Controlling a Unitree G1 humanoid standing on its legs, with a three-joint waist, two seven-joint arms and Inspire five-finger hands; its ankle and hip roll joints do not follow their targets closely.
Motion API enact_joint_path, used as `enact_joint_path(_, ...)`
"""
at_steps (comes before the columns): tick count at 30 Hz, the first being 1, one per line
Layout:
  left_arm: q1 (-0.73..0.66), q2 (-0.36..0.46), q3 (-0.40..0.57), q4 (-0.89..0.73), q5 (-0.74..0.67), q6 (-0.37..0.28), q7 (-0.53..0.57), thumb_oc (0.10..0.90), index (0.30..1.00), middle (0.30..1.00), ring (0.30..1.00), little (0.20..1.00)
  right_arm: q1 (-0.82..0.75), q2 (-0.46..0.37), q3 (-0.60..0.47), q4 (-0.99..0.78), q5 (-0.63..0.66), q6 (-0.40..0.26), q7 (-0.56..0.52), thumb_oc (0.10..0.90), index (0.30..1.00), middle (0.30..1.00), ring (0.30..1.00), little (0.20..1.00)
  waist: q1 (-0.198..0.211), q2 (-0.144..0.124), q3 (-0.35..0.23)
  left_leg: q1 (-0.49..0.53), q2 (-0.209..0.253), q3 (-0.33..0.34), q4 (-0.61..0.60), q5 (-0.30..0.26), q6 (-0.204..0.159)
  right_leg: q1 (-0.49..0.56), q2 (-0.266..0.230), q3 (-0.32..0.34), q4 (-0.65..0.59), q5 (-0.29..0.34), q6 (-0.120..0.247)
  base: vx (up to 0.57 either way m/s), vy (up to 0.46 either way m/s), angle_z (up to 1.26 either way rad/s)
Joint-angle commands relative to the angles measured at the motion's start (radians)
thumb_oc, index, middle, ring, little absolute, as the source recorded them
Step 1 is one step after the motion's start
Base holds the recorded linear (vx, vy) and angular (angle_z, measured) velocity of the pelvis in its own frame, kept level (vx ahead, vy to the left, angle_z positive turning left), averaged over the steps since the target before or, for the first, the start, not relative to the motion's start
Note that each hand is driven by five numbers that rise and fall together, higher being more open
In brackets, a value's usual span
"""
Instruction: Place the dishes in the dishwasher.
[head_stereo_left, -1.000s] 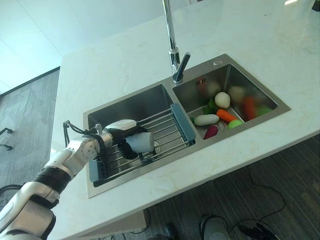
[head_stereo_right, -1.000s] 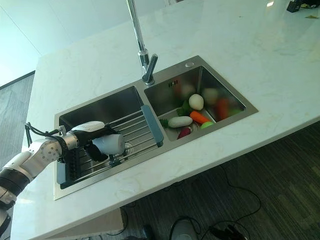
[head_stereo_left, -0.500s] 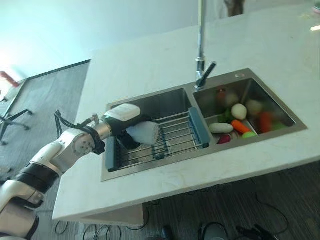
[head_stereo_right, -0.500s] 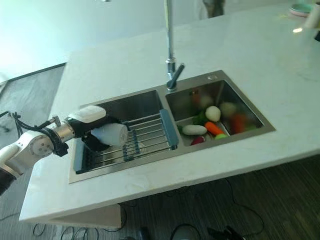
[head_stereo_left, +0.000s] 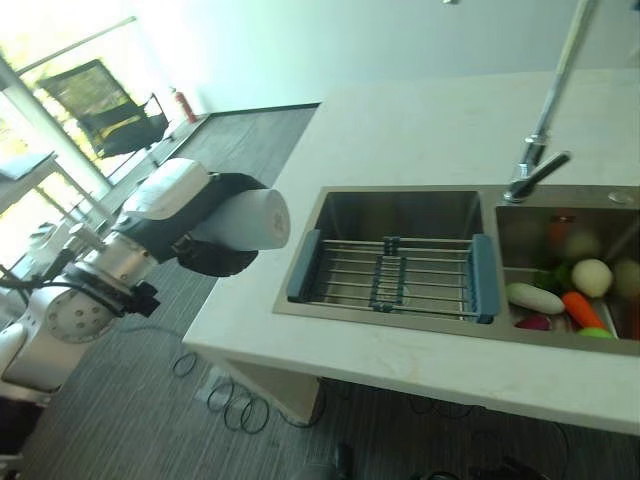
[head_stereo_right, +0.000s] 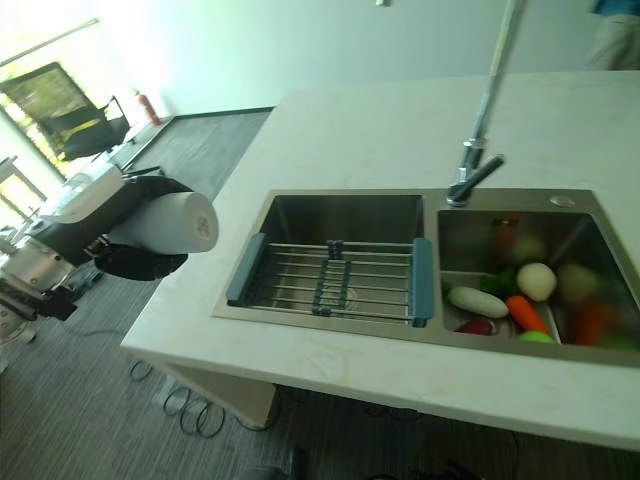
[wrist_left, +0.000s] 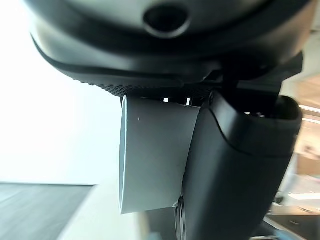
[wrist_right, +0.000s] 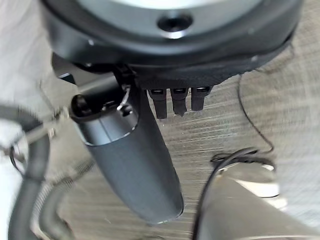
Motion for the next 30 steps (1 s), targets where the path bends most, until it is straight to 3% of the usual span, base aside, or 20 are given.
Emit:
enact_joint_path(1,-0.084,-0.002,0.225,0.087,-0.063,-0.062,0.194,0.400,0.300,0.300,0.300,0.300,-0.038,-0.019,-0.048,0.013,0.022,-0.051,-0.020,0.800,0.900,0.900,0.900,0.900,-0.052,-0.016,0.063,-0.005,0.143,0.190,0.299,-0.290,-0.057,0.115,-0.090,-0.051,-0.177,-0.015,0.173,-0.40,0.132,2.05)
enact_joint_path(2,-0.022,-0.037,0.267,0.112,-0.031,-0.108,0.287,0.400,0.300,0.300,0.300,0.300,-0.037,-0.019,-0.070,0.000,0.037,-0.053,-0.031,0.800,0.900,0.900,0.900,0.900,-0.045,-0.035,0.061,0.037,0.117,0.198,0.299,-0.303,-0.032,0.095,-0.118,-0.057,-0.177,0.008,0.172,-0.45,0.178,1.72)
enact_joint_path(4,0.023,-0.055,0.308,0.125,-0.019,-0.151,0.324,0.400,0.300,0.300,0.300,0.300,-0.035,-0.018,-0.080,-0.005,0.044,-0.052,-0.035,0.800,0.900,0.900,0.900,0.900,-0.043,-0.046,0.058,0.058,0.102,0.197,0.299,-0.320,-0.015,0.085,-0.133,-0.059,-0.177,0.021,0.173,-0.27,0.151,1.14)
enact_joint_path(5,0.049,-0.064,0.335,0.131,-0.029,-0.182,0.340,0.400,0.300,0.300,0.300,0.300,-0.032,-0.018,-0.092,-0.003,0.045,-0.053,-0.037,0.800,0.900,0.900,0.900,0.900,-0.042,-0.050,0.055,0.073,0.104,0.205,0.299,-0.333,-0.011,0.081,-0.142,-0.069,-0.177,0.026,0.172,-0.30,0.260,1.14)
enact_joint_path(6,0.074,-0.083,0.369,0.133,-0.057,-0.238,0.330,0.400,0.300,0.300,0.300,0.300,-0.020,-0.023,-0.124,0.014,0.055,-0.062,-0.040,0.800,0.900,0.900,0.900,0.900,-0.044,-0.046,0.038,0.103,0.139,0.225,0.299,-0.364,-0.026,0.083,-0.160,-0.097,-0.177,0.014,0.179,-0.38,0.356,1.34)
enact_joint_path(7,0.073,-0.089,0.368,0.132,-0.058,-0.247,0.325,0.400,0.300,0.300,0.300,0.300,-0.018,-0.026,-0.135,0.020,0.054,-0.064,-0.040,0.800,0.900,0.900,0.900,0.900,-0.048,-0.042,0.031,0.109,0.150,0.238,0.299,-0.369,-0.032,0.081,-0.172,-0.115,-0.177,0.021,0.184,-0.36,0.421,1.62)
enact_joint_path(10,0.062,-0.100,0.351,0.116,-0.068,-0.250,0.318,0.400,0.300,0.300,0.300,0.300,-0.019,-0.028,-0.142,0.018,0.025,-0.070,-0.051,0.800,0.900,0.900,0.900,0.900,-0.055,-0.027,0.019,0.110,0.164,0.252,0.299,-0.382,-0.045,0.079,-0.207,-0.141,-0.177,0.041,0.205,-0.24,0.421,1.74)
enact_joint_path(12,0.077,-0.107,0.352,0.091,-0.062,-0.231,0.318,0.400,0.300,0.300,0.300,0.300,-0.032,-0.018,-0.134,0.003,0.013,-0.058,-0.074,0.800,0.900,0.900,0.900,0.900,-0.041,-0.023,0.017,0.111,0.125,0.219,0.299,-0.402,-0.038,0.073,-0.241,-0.132,-0.177,0.071,0.239,-0.19,0.458,1.24)
enact_joint_path(15,0.111,-0.096,0.368,0.059,-0.014,-0.221,0.297,0.400,0.300,0.300,0.300,0.300,-0.045,0.028,-0.111,-0.027,-0.039,-0.057,-0.074,0.800,0.900,0.900,0.900,0.900,-0.002,-0.040,0.028,0.120,0.070,0.196,0.299,-0.437,0.002,0.086,-0.307,-0.144,-0.177,0.139,0.278,-0.14,0.354,0.45)
enact_joint_path(16,0.124,-0.102,0.374,0.020,-0.001,-0.199,0.278,0.400,0.300,0.300,0.300,0.300,-0.049,0.069,-0.062,-0.098,-0.063,-0.061,-0.096,0.800,0.900,0.900,0.900,0.900,0.033,-0.050,0.042,0.124,0.031,0.173,0.299,-0.446,0.039,0.127,-0.327,-0.158,-0.177,0.165,0.269,-0.16,0.437,0.59)
enact_joint_path(17,0.125,-0.111,0.364,0.006,0.014,-0.189,0.283,0.400,0.300,0.300,0.300,0.300,-0.048,0.083,-0.041,-0.136,-0.061,-0.055,-0.104,0.800,0.900,0.900,0.900,0.900,0.038,-0.051,0.048,0.127,0.016,0.156,0.299,-0.446,0.058,0.143,-0.324,-0.149,-0.177,0.171,0.257,-0.14,0.447,0.68)
enact_joint_path(18,0.120,-0.116,0.348,0.002,0.024,-0.187,0.287,0.400,0.300,0.300,0.300,0.300,-0.049,0.090,-0.030,-0.162,-0.052,-0.047,-0.108,0.800,0.900,0.900,0.900,0.900,0.034,-0.051,0.051,0.130,0.004,0.139,0.299,-0.449,0.071,0.148,-0.314,-0.126,-0.177,0.182,0.249,-0.11,0.333,0.49)
enact_joint_path(19,0.093,-0.117,0.308,0.014,0.043,-0.209,0.306,0.400,0.300,0.300,0.300,0.300,-0.052,0.093,-0.022,-0.185,-0.028,-0.048,-0.099,0.800,0.900,0.900,0.900,0.900,0.009,-0.048,0.058,0.120,-0.012,0.110,0.299,-0.431,0.098,0.143,-0.264,-0.067,-0.177,0.198,0.223,-0.06,0.249,0.38)
enact_joint_path(23,0.017,-0.112,0.224,0.029,0.047,-0.221,0.295,0.400,0.300,0.300,0.300,0.300,-0.055,0.081,-0.016,-0.193,0.033,-0.070,-0.028,0.800,0.900,0.900,0.900,0.900,-0.038,-0.061,0.066,0.109,-0.045,0.036,0.299,-0.429,0.118,0.131,-0.103,0.060,-0.177,0.087,0.206,0.06,0.111,1.45)
enact_joint_path(26,0.005,-0.141,0.188,-0.014,0.078,-0.177,0.305,0.400,0.300,0.300,0.300,0.300,-0.061,0.056,-0.023,-0.173,0.050,-0.034,0.017,0.800,0.900,0.900,0.900,0.900,-0.051,-0.103,0.069,0.106,-0.078,0.040,0.299,-0.445,0.115,0.063,-0.062,0.117,-0.177,0.066,0.202,0.25,-0.027,0.70)
enact_joint_path(27,-0.001,-0.162,0.153,-0.017,0.043,-0.178,0.277,0.400,0.300,0.300,0.300,0.300,-0.073,0.051,-0.027,-0.144,0.045,-0.024,0.013,0.800,0.900,0.900,0.900,0.900,-0.069,-0.116,0.079,0.114,-0.093,0.032,0.299,-0.460,0.119,-0.019,-0.026,0.164,-0.177,0.109,0.208,0.53,-0.185,0.15)
enact_joint_path(30,-0.046,-0.201,0.106,0.003,0.056,-0.180,0.289,0.400,0.300,0.300,0.300,0.300,-0.080,0.047,-0.058,-0.077,0.097,-0.006,0.000,0.800,0.900,0.900,0.900,0.900,-0.086,-0.124,0.085,0.129,-0.099,-0.005,0.299,-0.449,0.118,-0.039,0.026,0.206,-0.177,0.113,0.183,0.48,-0.237,0.30)
